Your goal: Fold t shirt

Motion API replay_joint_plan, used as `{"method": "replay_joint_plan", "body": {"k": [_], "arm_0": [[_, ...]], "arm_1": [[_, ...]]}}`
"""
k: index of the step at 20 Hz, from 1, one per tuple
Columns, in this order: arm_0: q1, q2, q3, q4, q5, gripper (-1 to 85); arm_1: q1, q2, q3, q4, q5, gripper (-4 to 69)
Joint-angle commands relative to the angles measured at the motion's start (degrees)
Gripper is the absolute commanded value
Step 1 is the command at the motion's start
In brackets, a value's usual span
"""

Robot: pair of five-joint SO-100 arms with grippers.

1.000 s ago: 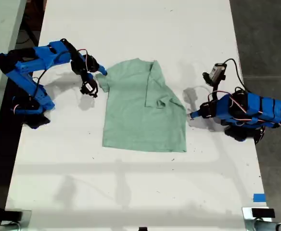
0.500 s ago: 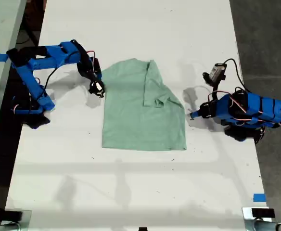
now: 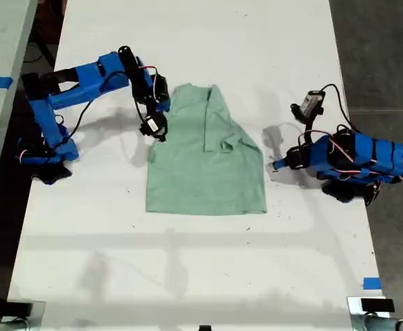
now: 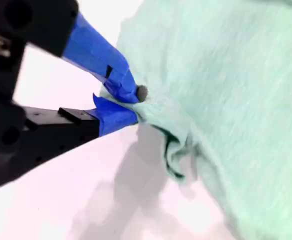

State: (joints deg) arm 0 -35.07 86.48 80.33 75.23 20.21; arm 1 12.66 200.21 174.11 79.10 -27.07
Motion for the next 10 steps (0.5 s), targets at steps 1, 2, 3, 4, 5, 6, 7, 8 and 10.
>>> {"method": "replay_joint_plan", "body": {"k": [1,2,3,4,5,6,7,8,10], "arm_0": [[4.9,0.4,-12.7,-0.2,1.2,-0.3],[6.3,0.3,-13.6,-1.5,1.8,-0.3],[7.5,0.0,-13.6,-2.9,2.5,-0.3],[8.5,-1.1,-13.6,-3.8,3.1,-0.3],[9.7,-2.9,-13.6,-4.7,3.9,-0.3],[10.7,-5.1,-13.6,-5.8,4.2,-0.3],[11.9,-7.6,-13.7,-7.1,4.5,-0.3],[12.8,-10.1,-14.1,-8.4,4.5,0.4],[14.2,-14.6,-16.2,-9.7,4.3,22.2]], "arm_1": [[-0.1,0.6,3.0,-0.6,-1.1,-1.6],[-0.2,0.6,3.0,-0.6,-1.1,-1.6],[-0.2,0.6,3.0,-0.6,-1.1,-1.6],[-0.2,0.6,3.0,-0.6,-1.1,-1.6],[-0.2,0.6,3.0,-0.6,-1.1,-1.6],[-0.2,0.6,3.0,-0.6,-1.1,-1.6],[-0.2,0.6,3.0,-0.6,-1.1,-1.6],[-0.2,0.6,3.0,-0.6,-1.1,-1.6],[-0.2,0.6,3.0,-0.6,-1.1,-1.6]]}}
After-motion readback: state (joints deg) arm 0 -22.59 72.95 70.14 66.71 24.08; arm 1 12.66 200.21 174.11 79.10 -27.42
